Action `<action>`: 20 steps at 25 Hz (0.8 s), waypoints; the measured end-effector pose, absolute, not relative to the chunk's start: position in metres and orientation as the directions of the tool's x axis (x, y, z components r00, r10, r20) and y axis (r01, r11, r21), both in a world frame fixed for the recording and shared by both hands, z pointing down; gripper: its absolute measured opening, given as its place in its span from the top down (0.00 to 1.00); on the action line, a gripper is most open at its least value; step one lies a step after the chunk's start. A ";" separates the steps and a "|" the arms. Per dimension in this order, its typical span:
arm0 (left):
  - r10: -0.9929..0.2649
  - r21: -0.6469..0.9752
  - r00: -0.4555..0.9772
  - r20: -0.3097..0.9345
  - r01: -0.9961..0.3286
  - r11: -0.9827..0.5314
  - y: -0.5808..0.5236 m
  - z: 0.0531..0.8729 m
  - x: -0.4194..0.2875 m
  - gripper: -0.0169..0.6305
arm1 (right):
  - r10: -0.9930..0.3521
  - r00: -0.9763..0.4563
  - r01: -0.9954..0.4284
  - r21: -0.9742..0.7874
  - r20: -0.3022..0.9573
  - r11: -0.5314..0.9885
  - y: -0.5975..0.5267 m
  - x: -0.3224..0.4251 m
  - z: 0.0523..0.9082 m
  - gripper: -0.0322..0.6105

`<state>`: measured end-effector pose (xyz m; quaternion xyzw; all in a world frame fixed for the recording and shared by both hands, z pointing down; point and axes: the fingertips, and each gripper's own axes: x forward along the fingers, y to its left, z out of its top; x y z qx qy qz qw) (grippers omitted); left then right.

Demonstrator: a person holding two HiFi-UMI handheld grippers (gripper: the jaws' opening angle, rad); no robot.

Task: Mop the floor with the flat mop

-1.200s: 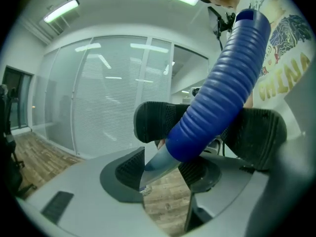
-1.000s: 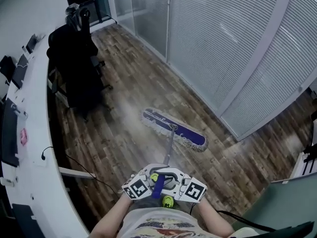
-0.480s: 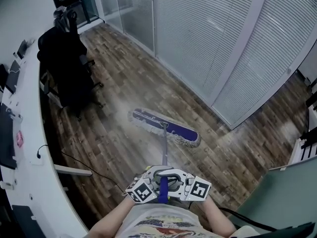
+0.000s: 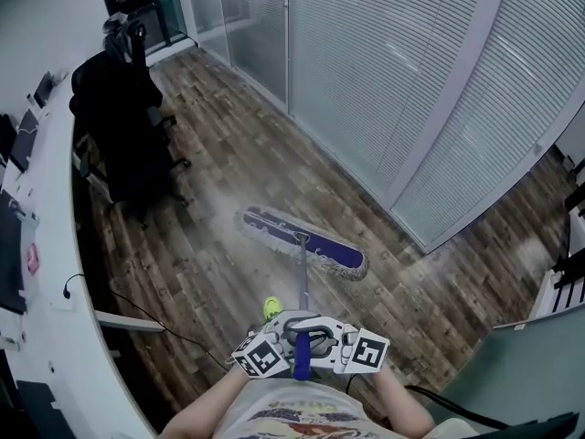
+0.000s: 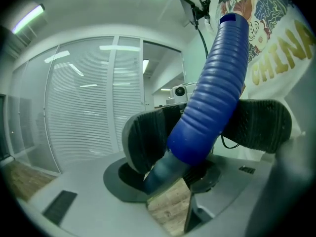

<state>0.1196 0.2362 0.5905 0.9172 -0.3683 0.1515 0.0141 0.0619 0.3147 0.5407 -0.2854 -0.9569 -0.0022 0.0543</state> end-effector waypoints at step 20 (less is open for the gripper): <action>-0.641 -0.071 0.703 0.308 -0.655 -0.752 -0.030 0.583 -0.076 0.68 | 0.497 -0.866 0.496 -0.025 0.054 0.868 0.045 -0.138 0.529 0.58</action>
